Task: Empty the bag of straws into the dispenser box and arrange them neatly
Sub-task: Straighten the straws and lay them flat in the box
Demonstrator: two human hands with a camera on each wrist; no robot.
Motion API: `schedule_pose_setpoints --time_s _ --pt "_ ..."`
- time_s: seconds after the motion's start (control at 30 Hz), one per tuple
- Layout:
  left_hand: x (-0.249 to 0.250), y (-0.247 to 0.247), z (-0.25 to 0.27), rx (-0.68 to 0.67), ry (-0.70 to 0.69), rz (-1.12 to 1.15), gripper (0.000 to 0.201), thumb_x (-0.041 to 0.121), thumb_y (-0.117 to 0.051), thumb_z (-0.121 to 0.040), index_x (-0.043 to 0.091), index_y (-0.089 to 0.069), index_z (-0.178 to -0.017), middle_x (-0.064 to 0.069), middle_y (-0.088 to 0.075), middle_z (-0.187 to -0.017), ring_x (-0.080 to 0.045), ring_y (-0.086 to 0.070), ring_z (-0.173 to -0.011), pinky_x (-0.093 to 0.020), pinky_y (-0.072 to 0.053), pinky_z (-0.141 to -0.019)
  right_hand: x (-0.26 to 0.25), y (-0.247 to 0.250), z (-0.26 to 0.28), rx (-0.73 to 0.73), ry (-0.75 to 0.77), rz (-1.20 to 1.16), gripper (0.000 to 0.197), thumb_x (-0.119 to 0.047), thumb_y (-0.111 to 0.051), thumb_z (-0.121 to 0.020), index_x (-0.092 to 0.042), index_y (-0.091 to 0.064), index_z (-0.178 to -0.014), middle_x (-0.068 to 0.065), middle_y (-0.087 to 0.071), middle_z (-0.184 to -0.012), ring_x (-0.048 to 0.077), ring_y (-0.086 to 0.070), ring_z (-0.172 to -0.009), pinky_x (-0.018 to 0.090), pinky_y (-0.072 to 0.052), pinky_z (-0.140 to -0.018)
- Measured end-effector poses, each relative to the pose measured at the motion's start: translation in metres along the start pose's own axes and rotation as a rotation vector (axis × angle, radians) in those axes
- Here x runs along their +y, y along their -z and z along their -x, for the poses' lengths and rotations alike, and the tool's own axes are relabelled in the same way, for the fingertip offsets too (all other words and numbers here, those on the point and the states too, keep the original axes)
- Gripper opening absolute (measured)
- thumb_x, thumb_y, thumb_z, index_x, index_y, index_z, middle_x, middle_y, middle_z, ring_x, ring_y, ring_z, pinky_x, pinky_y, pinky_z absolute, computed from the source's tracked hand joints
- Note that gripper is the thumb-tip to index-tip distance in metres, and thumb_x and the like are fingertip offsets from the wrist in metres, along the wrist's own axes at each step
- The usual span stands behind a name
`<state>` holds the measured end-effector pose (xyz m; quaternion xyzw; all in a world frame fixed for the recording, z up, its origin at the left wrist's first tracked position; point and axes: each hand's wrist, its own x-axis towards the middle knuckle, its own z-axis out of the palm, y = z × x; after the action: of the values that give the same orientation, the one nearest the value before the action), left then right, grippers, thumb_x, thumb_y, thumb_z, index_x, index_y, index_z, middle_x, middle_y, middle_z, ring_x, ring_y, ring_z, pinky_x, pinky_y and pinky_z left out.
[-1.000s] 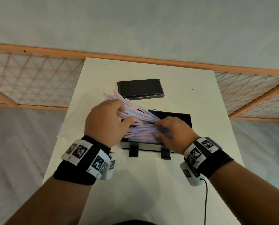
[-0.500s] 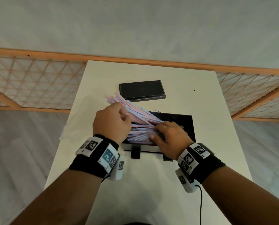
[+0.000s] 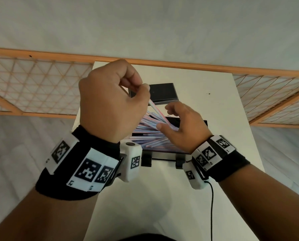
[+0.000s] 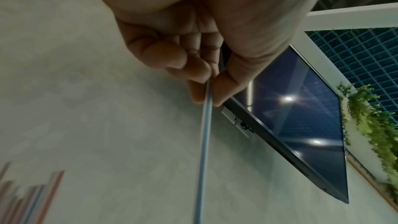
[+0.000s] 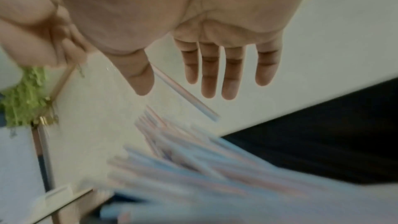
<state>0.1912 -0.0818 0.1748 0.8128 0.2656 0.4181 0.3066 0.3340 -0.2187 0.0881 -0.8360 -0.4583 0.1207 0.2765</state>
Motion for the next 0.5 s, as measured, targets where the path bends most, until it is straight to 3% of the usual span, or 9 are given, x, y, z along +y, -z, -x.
schedule_pose_setpoints --time_s 0.1,0.2,0.27,0.37,0.43,0.5 --pt "-0.003 -0.003 0.008 -0.098 0.061 0.029 0.016 0.029 -0.078 -0.079 0.022 -0.067 -0.071 0.015 -0.067 -0.065 -0.007 -0.062 -0.054 -0.017 -0.043 -0.053 -0.001 0.008 -0.002 -0.023 0.057 -0.059 0.019 -0.037 -0.057 -0.093 -0.023 -0.061 -0.104 -0.015 -0.058 -0.079 0.006 -0.054 -0.072 0.026 -0.044 -0.067" --pt "-0.016 -0.006 0.016 -0.092 0.175 0.018 0.024 0.044 -0.076 -0.080 0.026 -0.066 -0.069 0.015 -0.066 -0.065 -0.003 -0.060 -0.057 -0.021 -0.045 -0.058 0.011 0.003 -0.003 -0.123 0.039 -0.009 0.023 -0.034 -0.045 -0.099 -0.018 -0.061 -0.092 -0.009 -0.053 -0.067 0.017 -0.051 -0.063 0.033 -0.045 -0.062" --pt "-0.034 -0.007 0.017 0.041 0.281 0.010 0.027 0.047 -0.071 -0.085 0.025 -0.063 -0.072 0.016 -0.061 -0.064 0.001 -0.057 -0.059 -0.020 -0.044 -0.062 0.023 -0.005 0.001 -0.229 -0.003 0.087 0.025 -0.037 -0.047 -0.099 -0.017 -0.059 -0.091 -0.008 -0.053 -0.069 0.020 -0.052 -0.067 0.033 -0.043 -0.064" --pt "-0.071 -0.011 0.019 0.129 0.530 0.063 0.034 0.052 -0.062 -0.089 0.020 -0.055 -0.079 0.012 -0.054 -0.070 -0.005 -0.053 -0.068 -0.030 -0.043 -0.071 0.036 -0.016 0.010 -0.349 -0.076 0.221 0.044 -0.064 -0.045 -0.087 -0.023 -0.057 -0.099 -0.006 -0.055 -0.087 0.019 -0.056 -0.083 0.035 -0.048 -0.076" --pt "-0.087 -0.018 0.025 0.025 0.757 0.099 0.051 0.070 -0.051 -0.080 0.019 -0.052 -0.082 0.006 -0.056 -0.077 -0.021 -0.057 -0.078 -0.039 -0.047 -0.077 0.039 -0.022 0.015 -0.360 -0.094 0.296 0.069 -0.079 -0.031 -0.074 -0.027 -0.055 -0.112 -0.006 -0.052 -0.098 0.018 -0.051 -0.094 0.038 -0.046 -0.086" --pt "-0.090 -0.025 0.032 -0.160 0.895 0.088 0.073 0.086 -0.039 -0.067 0.020 -0.057 -0.093 -0.002 -0.064 -0.093 -0.031 -0.064 -0.093 -0.051 -0.052 -0.091 0.037 -0.025 0.017 -0.335 -0.103 0.337 0.079 -0.082 -0.026 -0.069 -0.028 -0.052 -0.121 -0.005 -0.051 -0.108 0.018 -0.048 -0.102 0.040 -0.044 -0.093"
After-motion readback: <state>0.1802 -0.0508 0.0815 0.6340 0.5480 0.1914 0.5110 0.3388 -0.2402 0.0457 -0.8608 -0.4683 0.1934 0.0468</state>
